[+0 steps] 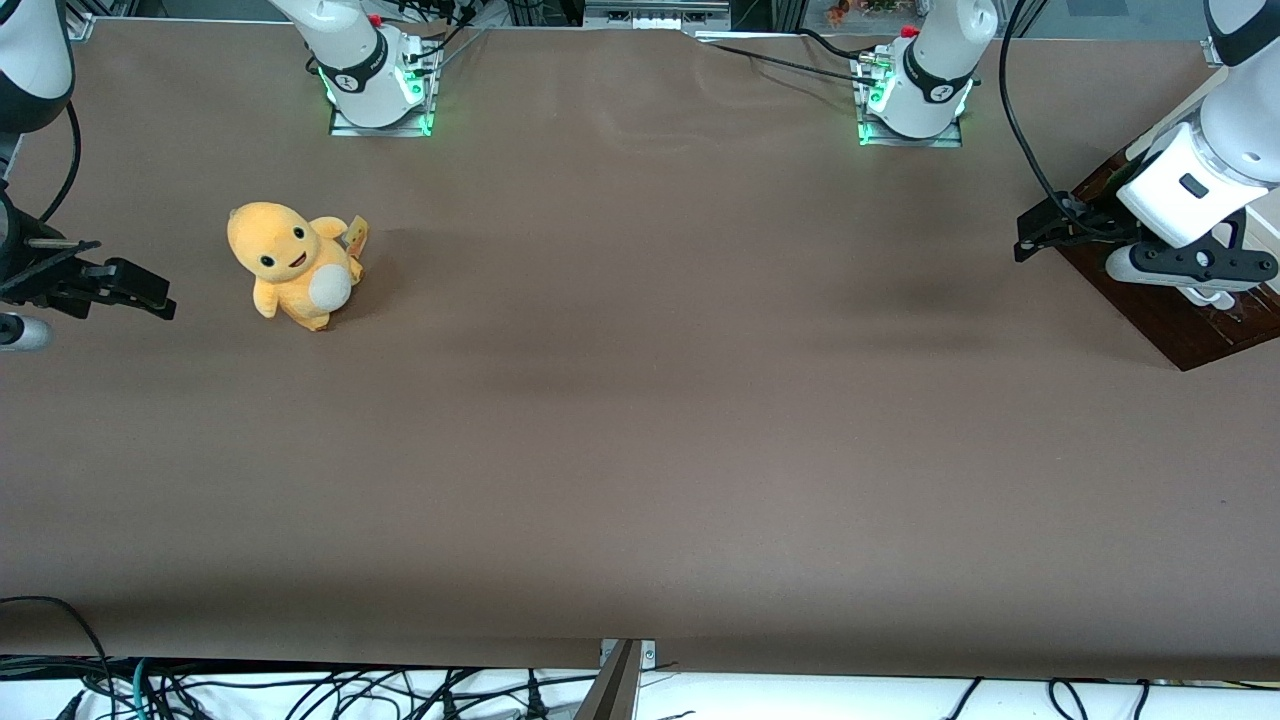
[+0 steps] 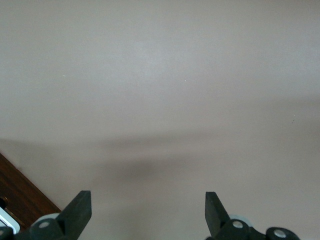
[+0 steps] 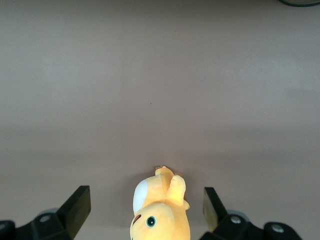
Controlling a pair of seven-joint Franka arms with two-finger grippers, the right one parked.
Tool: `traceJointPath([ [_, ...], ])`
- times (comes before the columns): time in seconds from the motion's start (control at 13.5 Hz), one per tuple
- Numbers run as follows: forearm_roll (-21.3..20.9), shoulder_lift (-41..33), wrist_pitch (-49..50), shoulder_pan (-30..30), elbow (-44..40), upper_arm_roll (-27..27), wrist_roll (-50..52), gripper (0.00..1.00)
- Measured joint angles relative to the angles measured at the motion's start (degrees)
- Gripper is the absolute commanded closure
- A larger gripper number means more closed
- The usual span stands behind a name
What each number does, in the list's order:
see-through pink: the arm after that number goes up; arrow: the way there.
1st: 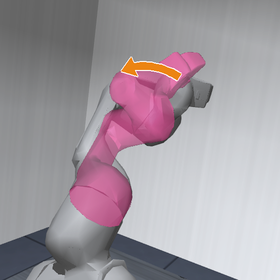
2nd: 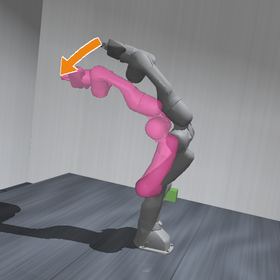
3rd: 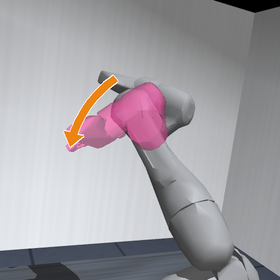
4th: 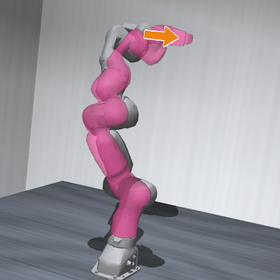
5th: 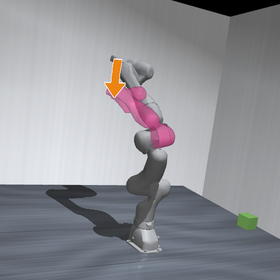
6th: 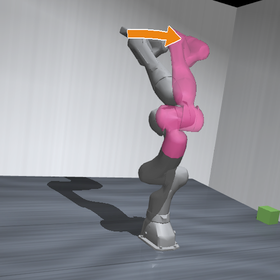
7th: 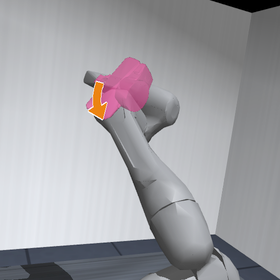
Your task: Open lower drawer with left arm only
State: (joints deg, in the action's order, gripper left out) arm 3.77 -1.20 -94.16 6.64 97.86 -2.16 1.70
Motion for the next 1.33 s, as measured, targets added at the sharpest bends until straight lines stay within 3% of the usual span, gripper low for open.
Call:
traceJointPath([
  [1.33,0.0,0.2,1.2,0.0,0.0,0.0,0.0,0.00],
])
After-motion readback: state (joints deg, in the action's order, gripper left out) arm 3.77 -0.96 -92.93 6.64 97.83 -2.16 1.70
